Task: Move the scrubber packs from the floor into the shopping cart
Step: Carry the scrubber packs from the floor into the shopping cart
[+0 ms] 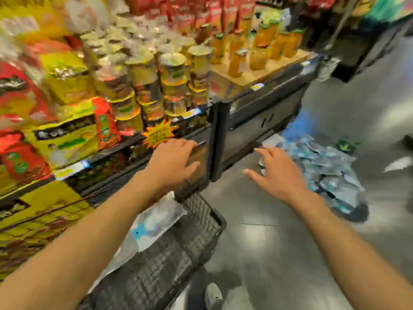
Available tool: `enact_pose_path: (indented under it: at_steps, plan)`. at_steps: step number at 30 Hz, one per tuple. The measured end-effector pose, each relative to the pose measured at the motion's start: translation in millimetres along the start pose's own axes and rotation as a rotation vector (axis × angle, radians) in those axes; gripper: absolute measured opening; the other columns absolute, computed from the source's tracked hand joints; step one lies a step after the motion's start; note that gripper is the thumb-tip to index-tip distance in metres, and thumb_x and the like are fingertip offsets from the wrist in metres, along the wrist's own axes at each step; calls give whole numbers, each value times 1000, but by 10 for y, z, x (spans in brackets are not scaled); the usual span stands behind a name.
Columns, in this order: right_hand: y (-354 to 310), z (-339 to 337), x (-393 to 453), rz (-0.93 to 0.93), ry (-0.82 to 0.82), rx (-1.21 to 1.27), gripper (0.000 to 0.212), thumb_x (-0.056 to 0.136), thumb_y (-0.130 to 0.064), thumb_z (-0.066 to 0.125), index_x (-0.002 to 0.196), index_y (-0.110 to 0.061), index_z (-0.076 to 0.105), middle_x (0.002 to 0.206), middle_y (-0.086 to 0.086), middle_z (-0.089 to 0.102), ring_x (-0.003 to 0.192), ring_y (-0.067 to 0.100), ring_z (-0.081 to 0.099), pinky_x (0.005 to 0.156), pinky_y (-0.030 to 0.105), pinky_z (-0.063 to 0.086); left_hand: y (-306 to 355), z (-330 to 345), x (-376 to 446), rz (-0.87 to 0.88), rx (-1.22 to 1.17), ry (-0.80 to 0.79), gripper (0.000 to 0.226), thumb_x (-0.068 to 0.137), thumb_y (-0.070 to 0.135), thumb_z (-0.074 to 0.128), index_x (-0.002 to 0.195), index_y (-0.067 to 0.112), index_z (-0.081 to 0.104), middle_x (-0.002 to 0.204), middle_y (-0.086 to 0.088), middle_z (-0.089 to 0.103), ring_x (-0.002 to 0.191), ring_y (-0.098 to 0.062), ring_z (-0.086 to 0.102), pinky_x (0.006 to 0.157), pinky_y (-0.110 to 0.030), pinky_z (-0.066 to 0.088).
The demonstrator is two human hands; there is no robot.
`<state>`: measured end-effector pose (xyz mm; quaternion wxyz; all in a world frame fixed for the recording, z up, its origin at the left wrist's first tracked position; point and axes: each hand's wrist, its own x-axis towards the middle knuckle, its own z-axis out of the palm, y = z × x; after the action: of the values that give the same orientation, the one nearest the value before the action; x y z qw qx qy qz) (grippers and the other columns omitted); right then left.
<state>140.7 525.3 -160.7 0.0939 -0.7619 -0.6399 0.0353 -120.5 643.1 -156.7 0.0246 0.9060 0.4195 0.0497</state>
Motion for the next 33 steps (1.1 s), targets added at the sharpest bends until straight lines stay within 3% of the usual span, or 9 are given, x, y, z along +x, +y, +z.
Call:
enact_pose_path:
  at_steps: [4, 9, 13, 14, 19, 22, 26, 31, 33]
  plan:
    - [1131, -566, -676, 249, 54, -66, 82, 90, -70, 52, 151, -16, 45, 154, 11, 46, 142, 32, 42, 114, 41, 36, 1296, -332, 697, 254, 112, 40, 69, 94, 56, 54, 152, 20, 43, 146, -6, 56, 132, -33, 53, 101, -48, 50]
    - [2487, -1079, -1433, 477, 87, -91, 80, 92, -67, 54, 152, -15, 42, 153, 13, 45, 143, 31, 40, 116, 38, 31, 2964, -273, 1384, 473, 141, 12, 72, 92, 61, 43, 154, 24, 38, 149, -2, 53, 135, -30, 50, 105, -42, 45]
    - [3333, -1250, -1797, 627, 80, -76, 103, 77, -87, 27, 155, -19, 38, 161, 13, 37, 150, 29, 34, 120, 38, 28, 3994, 9, 1712, 522, 108, -51, 72, 91, 64, 37, 151, 24, 42, 149, -2, 52, 137, -29, 48, 106, -41, 41]
    - [3508, -1245, -1836, 650, 66, -65, 102, 78, -88, 28, 155, -21, 37, 162, 14, 36, 150, 29, 33, 121, 39, 28, 4162, 102, 1778, 518, 110, -74, 70, 93, 63, 40, 152, 25, 39, 151, -2, 51, 138, -29, 47, 107, -41, 40]
    - [4135, -1212, -1699, 681, -11, -20, 84, 92, -72, 47, 157, -20, 33, 164, 13, 32, 152, 28, 29, 121, 38, 25, 4580, 397, 2232, 481, 105, -186, 72, 98, 56, 50, 158, 25, 28, 154, -5, 47, 144, -32, 41, 110, -43, 37]
    - [4436, -1107, -1414, 684, -52, -1, 82, 93, -71, 47, 156, -21, 33, 164, 12, 32, 151, 28, 29, 120, 39, 27, 4635, 539, 2635, 449, 80, -215, 71, 98, 55, 51, 158, 25, 28, 151, -7, 49, 146, -34, 37, 110, -45, 38]
    - [4835, -943, -898, 682, -109, 20, 80, 94, -71, 46, 156, -22, 34, 162, 11, 35, 149, 29, 33, 118, 40, 30, 4638, 764, 3271, 426, 56, -252, 69, 97, 55, 50, 156, 26, 30, 148, -5, 52, 139, -32, 46, 109, -47, 41]
    - [5421, -872, -7, 725, -153, 63, 100, 78, -87, 35, 153, -22, 38, 159, 7, 40, 146, 29, 36, 115, 42, 37, 4654, 1022, 4303, 409, 15, -278, 67, 97, 55, 51, 154, 24, 34, 150, -4, 51, 139, -28, 47, 113, -49, 40]
    - [5684, -835, 349, 737, -159, 77, 85, 87, -77, 48, 152, -22, 39, 160, 6, 40, 146, 28, 37, 115, 43, 38, 4646, 1145, 4747, 404, 2, -302, 66, 97, 55, 49, 154, 24, 35, 149, -4, 51, 138, -28, 48, 112, -48, 41]
